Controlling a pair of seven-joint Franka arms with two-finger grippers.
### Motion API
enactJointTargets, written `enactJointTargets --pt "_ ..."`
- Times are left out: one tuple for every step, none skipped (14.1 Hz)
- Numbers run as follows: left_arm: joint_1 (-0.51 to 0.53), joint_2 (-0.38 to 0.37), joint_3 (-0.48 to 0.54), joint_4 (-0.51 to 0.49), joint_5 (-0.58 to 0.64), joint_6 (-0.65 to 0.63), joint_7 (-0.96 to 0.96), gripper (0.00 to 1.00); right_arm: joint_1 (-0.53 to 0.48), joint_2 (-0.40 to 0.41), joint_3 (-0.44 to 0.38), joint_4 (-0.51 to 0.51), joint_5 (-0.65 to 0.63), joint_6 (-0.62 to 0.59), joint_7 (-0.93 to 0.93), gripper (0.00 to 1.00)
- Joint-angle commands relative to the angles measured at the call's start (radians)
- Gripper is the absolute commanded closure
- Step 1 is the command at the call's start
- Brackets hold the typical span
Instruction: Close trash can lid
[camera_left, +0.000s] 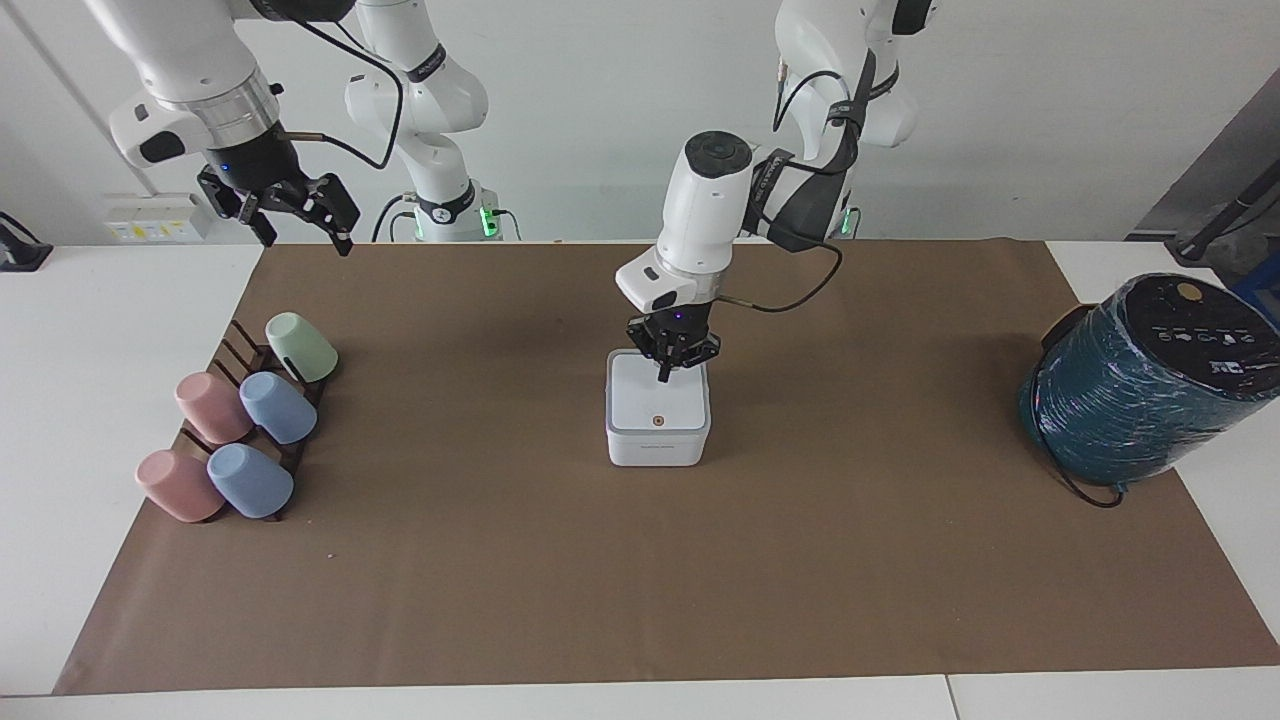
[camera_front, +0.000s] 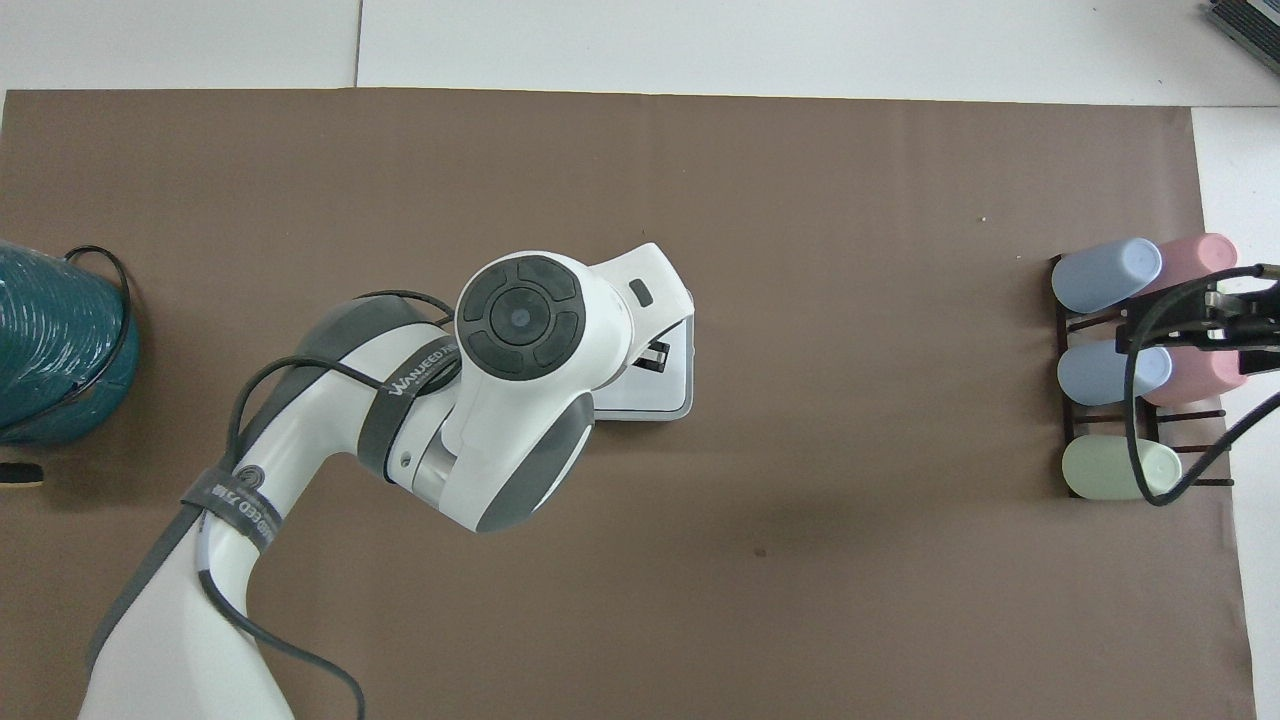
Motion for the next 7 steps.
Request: enactJointTargets --pt "0.057 -0.063 0.0 -0.01 -0.011 -0.104 -0.003 0.96 0.0 -0.022 -0.001 -0.025 0.011 0.005 -0.002 0.0" --pt "0.08 -0.082 0.0 -0.017 -0.011 -0.13 0.0 0.58 0.0 -0.022 0.0 -0.025 0.011 0.005 -0.004 0.0" --pt "0.107 -0.102 0.0 -0.023 -0.011 -0.146 -0.001 0.01 0.0 -0.022 -0.001 -0.025 0.011 0.005 -0.004 0.0" --pt "0.127 -0.125 0.0 -0.024 -0.011 -0.167 0.005 0.0 0.0 -0.022 0.0 -0.025 0.011 0.005 -0.002 0.0" --pt "0.157 -0.14 0.0 -0.024 -0.009 -0.193 0.012 0.0 0.0 -0.022 0.0 -0.025 0.011 0.005 -0.004 0.0" --pt "0.18 -0.16 0.0 -0.024 -0.008 -0.216 0.017 0.0 0.0 -0.022 0.0 -0.025 0.011 0.005 -0.004 0.0" --pt "0.197 -0.178 0.0 -0.024 -0.005 -0.238 0.035 0.0 0.0 -0.022 0.0 -0.025 0.011 0.005 -0.004 0.0"
